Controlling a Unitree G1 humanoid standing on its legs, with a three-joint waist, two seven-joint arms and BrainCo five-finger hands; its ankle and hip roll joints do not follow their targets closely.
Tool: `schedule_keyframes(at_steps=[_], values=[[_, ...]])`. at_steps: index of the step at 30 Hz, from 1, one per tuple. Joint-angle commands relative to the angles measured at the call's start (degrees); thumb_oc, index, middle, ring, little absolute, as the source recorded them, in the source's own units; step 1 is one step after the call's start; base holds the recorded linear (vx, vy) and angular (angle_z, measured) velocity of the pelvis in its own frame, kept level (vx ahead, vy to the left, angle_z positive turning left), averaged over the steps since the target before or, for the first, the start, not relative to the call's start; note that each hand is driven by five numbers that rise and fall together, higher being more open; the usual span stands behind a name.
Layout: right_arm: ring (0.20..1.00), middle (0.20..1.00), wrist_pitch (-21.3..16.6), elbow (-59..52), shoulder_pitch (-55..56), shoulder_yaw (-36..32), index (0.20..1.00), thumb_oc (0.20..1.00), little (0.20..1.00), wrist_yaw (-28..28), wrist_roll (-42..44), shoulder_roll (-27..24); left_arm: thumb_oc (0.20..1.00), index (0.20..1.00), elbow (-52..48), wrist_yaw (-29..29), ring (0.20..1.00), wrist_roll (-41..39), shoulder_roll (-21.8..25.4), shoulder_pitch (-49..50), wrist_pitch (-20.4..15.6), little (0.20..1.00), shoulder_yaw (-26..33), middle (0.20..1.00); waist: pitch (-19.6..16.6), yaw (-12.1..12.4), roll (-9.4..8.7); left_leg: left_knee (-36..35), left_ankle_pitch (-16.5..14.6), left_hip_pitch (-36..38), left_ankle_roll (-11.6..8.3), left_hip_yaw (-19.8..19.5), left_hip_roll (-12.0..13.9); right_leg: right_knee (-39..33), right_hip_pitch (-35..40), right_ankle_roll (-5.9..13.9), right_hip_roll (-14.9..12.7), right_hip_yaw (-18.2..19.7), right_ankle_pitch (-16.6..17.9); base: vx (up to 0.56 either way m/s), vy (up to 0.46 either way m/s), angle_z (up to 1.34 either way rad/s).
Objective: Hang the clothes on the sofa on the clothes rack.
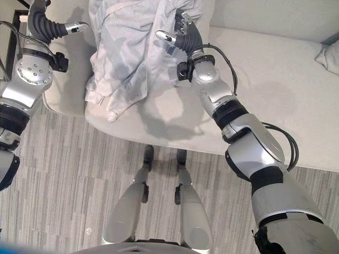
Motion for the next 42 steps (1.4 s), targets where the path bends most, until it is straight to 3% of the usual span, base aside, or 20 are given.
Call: schedule_keyframes(at_steps=[1, 5, 12, 26, 37, 42], values=[[1.0, 1.0, -0.3, 9.1, -4.4, 0.8, 1.0, 1.0, 1.0, -4.1, -5.5, 1.6, 1.0, 1.0, 0.2, 1.2, 1.0, -2.6, -2.2, -1.1, -2.6, 1.0, -0.3, 1.0, -4.7, 0.6, -1.92, 0.2, -2.0, 1.9, -2.33, -0.4, -0.4, 0.6, 2.5, 6.82, -5.0, 2.4, -3.1, 0.0, 0.0, 0.0], [1.0, 1.0, 4.1, 19.2, -8.3, 1.3, 1.0, 1.0, 1.0, -7.4, -14.0, 5.6, 1.0, 1.0, -3.3, 3.4, 1.0, -0.8, -6.0, -0.2, -2.3, 1.0, 0.6, 1.0, -4.7, 1.5, -1.58, 0.2, -2.0, 1.6, -2.24, -0.8, -0.6, 0.6, 2.5, 6.73, -4.9, 2.2, -3.2, 0.0, 0.0, 0.0], [1.0, 1.0, 7.6, 28.5, -10.3, 0.6, 1.0, 1.0, 1.0, -9.4, -20.5, 5.8, 1.0, 1.0, -5.2, 4.2, 1.0, 2.3, -10.4, -1.3, -1.6, 1.0, -0.6, 1.0, -4.5, 3.1, -0.07, 0.2, -1.6, 1.2, -2.27, -2.0, -1.2, 0.6, 2.5, 6.81, -5.2, 1.7, -3.2, -0.01, -0.006, 0.06], [1.0, 1.0, 7.4, 28.7, -9.7, -0.4, 1.0, 1.0, 1.0, -8.5, -18.0, 5.4, 1.0, 1.0, -2.7, 3.4, 1.0, 3.4, -11.2, -4.9, -0.8, 1.0, -3.1, 1.0, -4.7, 3.9, 1.12, 0.2, -1.1, -0.4, -2.4, -2.5, -1.9, 0.6, 1.3, 7.07, -5.5, 1.3, -3.0, 0.0, 0.003, 0.05], [1.0, 1.0, 3.8, 23.2, -9.9, 2.0, 1.0, 1.0, 1.0, -8.7, -12.6, 7.8, 1.0, 1.0, 22.0, 0.4, 1.0, 7.2, -16.3, -16.9, 5.1, 1.0, -12.7, 1.0, -4.2, 0.7, 0.18, 0.2, -0.3, -2.6, -2.58, -1.9, -1.7, 0.6, -1.1, 7.33, -5.1, 1.7, -2.0, 0.0, 0.008, 0.0], [1.0, 1.0, 1.5, 16.1, -8.7, 4.8, 1.0, 1.0, 1.0, -8.7, -12.0, 10.1, 1.0, 1.0, 32.0, -0.9, 1.0, 9.0, -15.6, -21.4, 7.4, 1.0, -15.3, 1.0, -3.9, -1.7, -1.65, 0.2, -0.3, -3.7, -2.87, -0.6, -0.8, 0.6, -2.8, 7.47, -4.6, 2.3, -1.7, 0.03, 0.003, -0.12]])
